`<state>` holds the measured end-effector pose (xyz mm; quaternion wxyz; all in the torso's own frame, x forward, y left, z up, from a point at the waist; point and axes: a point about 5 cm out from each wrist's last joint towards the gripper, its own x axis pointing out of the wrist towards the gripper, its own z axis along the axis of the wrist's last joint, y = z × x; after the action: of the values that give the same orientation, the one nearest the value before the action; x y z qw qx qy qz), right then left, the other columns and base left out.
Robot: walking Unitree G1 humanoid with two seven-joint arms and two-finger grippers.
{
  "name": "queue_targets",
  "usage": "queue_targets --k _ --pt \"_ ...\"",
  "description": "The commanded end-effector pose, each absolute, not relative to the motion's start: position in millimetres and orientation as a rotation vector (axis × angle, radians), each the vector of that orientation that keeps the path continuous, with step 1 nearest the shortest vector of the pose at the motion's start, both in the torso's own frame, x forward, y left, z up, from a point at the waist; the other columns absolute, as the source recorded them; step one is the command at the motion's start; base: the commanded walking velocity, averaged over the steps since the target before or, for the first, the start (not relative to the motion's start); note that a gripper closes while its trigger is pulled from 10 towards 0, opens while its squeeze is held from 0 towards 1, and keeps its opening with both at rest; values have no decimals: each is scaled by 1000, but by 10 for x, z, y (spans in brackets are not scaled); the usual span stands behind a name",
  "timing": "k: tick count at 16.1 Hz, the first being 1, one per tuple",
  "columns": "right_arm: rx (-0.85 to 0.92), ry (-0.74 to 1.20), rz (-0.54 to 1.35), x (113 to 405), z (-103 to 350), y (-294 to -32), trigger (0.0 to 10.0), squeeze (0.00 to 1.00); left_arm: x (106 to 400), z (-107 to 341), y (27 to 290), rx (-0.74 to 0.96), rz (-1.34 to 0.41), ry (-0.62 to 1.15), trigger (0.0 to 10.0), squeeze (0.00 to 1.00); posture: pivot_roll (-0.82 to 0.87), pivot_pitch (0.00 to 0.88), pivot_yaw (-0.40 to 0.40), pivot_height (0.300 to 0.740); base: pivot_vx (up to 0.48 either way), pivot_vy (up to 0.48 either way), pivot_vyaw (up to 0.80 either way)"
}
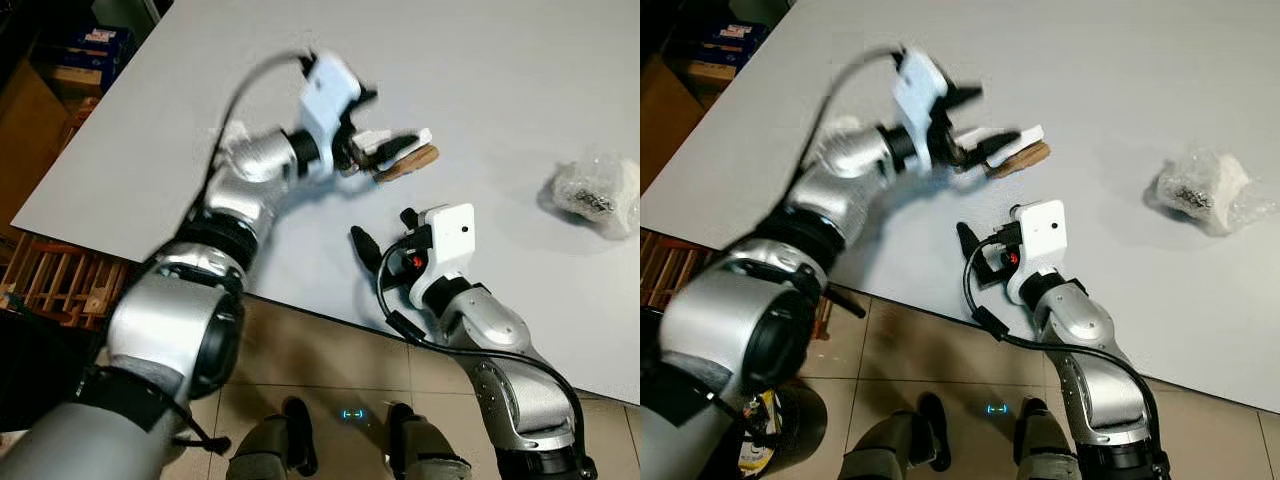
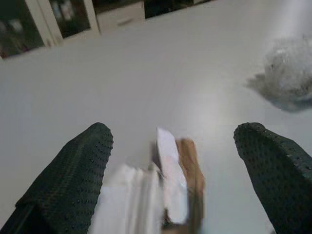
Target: Picking trash to rubbish bin
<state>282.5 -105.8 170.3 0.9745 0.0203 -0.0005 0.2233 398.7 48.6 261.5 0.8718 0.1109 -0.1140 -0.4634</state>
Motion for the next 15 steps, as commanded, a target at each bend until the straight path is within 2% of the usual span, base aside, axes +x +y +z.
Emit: queue_targets --k 1,8,12,15 --pt "56 46 448 2777 1600 -1056 10000 0 3998 2474 505 235 -934 -180 10000 0 -205 299 155 740 0 0 0" --pt "61 46 450 2766 1593 -1037 10000 0 4012 2332 535 356 -845 -154 10000 0 -205 293 152 740 0 0 0" --pt "61 43 448 2769 1598 -1053 10000 0 4024 2614 504 327 -829 -277 10000 0 -202 295 148 740 0 0 0" --pt "64 46 451 2770 1590 -1036 10000 0 4038 2531 547 372 -807 -237 10000 0 -197 303 152 740 0 0 0"
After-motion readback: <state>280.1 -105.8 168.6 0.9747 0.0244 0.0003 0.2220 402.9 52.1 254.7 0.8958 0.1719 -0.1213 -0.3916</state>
